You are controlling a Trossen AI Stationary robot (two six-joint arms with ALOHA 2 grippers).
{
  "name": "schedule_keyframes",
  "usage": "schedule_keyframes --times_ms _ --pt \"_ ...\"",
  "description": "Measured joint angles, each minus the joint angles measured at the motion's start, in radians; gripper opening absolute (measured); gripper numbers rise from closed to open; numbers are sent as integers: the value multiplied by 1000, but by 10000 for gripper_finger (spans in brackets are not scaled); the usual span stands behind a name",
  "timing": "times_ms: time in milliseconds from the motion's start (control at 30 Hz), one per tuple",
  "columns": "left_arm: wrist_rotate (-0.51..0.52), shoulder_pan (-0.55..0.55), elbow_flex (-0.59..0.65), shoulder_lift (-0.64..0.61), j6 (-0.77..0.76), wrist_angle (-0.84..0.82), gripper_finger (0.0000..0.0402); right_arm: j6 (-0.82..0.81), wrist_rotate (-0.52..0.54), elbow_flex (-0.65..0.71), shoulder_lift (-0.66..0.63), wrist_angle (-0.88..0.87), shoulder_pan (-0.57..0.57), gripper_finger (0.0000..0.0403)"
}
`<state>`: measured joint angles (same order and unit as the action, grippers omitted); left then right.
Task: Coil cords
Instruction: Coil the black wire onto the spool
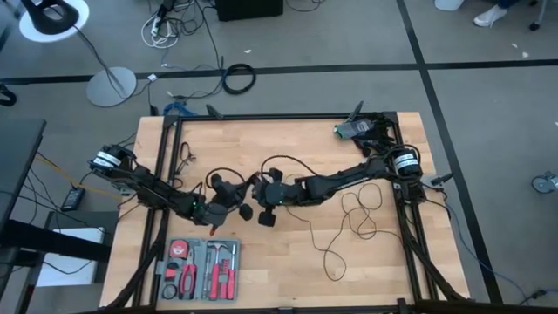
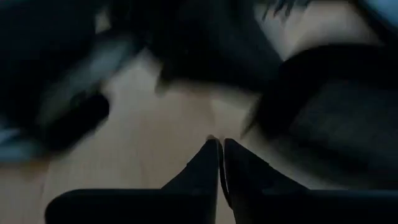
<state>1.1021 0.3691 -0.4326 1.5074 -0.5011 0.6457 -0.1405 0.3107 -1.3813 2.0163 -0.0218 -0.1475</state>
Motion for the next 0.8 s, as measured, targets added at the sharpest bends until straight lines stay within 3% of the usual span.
schedule_keyframes --times_ms 367,800 --pt "17 6 160 -2 -30 302 0 -90 37 164 7 94 -29 51" --pt "-1 7 164 -2 -24 305 0 -44 53 262 3 327 -26 51"
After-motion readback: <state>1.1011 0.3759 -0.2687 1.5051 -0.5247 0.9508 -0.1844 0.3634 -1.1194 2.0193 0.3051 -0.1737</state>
